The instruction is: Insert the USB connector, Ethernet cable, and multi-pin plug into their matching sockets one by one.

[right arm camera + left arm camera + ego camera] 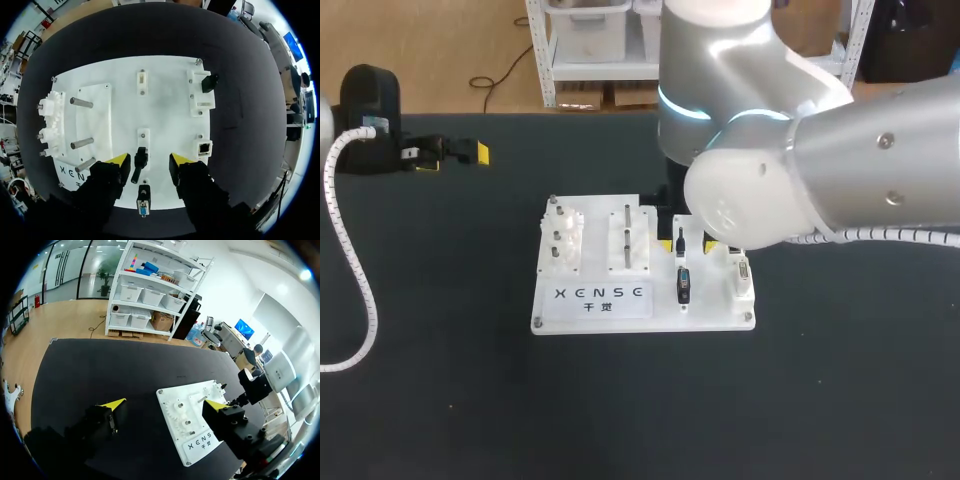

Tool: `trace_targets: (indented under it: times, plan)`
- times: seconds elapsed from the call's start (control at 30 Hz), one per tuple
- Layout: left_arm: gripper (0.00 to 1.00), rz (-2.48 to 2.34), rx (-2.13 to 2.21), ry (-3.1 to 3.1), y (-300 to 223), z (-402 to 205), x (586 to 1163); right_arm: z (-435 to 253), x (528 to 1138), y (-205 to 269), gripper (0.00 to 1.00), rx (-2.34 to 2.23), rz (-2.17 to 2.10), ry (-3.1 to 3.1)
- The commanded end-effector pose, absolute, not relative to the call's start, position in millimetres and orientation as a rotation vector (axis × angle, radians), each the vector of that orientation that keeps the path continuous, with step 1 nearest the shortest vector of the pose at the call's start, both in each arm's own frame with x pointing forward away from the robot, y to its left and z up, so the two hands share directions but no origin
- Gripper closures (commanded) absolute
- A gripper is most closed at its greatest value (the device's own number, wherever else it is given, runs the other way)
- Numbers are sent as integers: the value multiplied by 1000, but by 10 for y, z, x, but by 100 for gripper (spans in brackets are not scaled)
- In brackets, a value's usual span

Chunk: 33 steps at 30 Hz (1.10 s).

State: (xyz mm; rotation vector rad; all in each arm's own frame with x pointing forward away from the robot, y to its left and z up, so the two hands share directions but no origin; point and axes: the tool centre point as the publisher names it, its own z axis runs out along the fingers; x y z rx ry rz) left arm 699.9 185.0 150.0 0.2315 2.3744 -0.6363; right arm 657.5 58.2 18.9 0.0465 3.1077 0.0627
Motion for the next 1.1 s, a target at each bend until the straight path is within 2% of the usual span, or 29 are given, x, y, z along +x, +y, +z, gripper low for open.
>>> trace_targets:
  times: [0.03, 0.37, 0.57, 0.9, 1.0, 1.1]
  plan:
    - [0, -636, 232, 2374, 1850, 1500, 6999, 191, 6592, 608, 56, 46, 58, 3104]
    - [0, -636, 232, 2374, 1850, 1500, 6999, 196, 6610, 653, 62, 30, 50, 3094]
    - [0, -636, 232, 2374, 1850, 1500, 6999, 180, 6605, 641, 73, 31, 37, 3089]
    - [0, -636, 232, 2374, 1850, 1500, 6999, 172, 6583, 636, 80, 25, 28, 3080]
    - [0, -636, 232, 2374, 1850, 1500, 6999, 180, 6570, 638, 87, 22, 27, 3074]
    - [0, -636, 232, 2374, 1850, 1500, 6999, 189, 6558, 638, 100, 19, 27, 3068]
